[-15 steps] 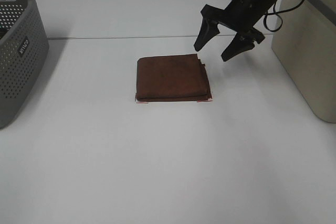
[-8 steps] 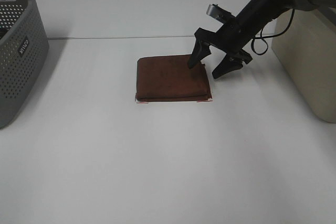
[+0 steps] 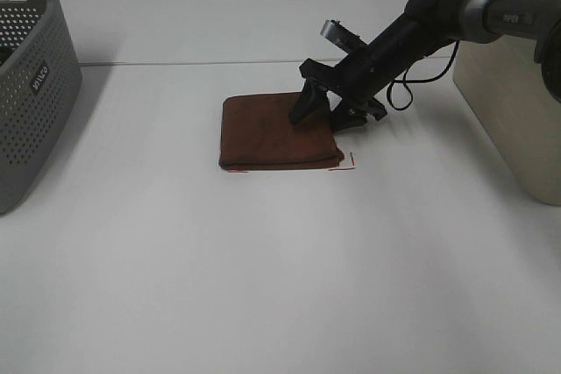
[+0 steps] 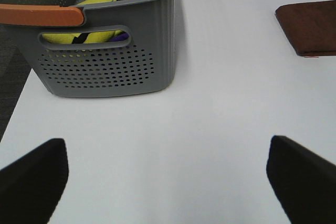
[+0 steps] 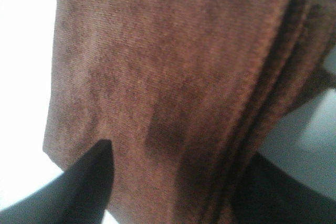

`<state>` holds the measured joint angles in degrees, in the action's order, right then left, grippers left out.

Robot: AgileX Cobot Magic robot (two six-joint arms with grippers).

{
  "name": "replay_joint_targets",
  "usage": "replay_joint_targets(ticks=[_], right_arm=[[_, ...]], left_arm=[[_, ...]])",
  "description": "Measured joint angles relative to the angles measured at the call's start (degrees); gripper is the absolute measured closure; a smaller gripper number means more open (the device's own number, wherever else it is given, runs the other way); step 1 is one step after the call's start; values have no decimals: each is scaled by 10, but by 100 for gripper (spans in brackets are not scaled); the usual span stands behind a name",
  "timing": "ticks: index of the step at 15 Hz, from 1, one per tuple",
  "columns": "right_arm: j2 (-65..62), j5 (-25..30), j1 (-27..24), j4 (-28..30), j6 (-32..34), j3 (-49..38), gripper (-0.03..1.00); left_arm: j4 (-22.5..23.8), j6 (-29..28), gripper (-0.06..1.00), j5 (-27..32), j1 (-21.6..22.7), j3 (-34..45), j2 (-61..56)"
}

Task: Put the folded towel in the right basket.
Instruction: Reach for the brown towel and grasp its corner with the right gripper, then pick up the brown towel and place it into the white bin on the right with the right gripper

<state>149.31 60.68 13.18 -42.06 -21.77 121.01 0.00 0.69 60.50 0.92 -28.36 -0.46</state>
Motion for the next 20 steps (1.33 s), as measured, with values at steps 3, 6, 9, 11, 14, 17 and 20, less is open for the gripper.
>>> replay_joint_targets(ticks=[3, 6, 9, 11, 14, 17, 20], right_arm=[[7, -5, 0, 21, 2, 6, 90], [6, 18, 0, 30, 2, 30, 90], [-37, 46, 0, 33, -1, 51, 90], [-89, 55, 0, 33, -2, 62, 90], [-154, 66, 0, 50, -2, 64, 90], [-230, 84, -2, 120, -2, 64, 90], [-304, 92, -33, 164, 14, 64, 90]], left_arm=[[0, 0, -3, 0, 0, 0, 0], [0, 0, -3, 0, 0, 0, 0], [0, 0, -3, 0, 0, 0, 0], [0, 0, -3, 0, 0, 0, 0], [0, 0, -3, 0, 0, 0, 0], [0, 0, -3, 0, 0, 0, 0], [0, 0, -3, 0, 0, 0, 0]])
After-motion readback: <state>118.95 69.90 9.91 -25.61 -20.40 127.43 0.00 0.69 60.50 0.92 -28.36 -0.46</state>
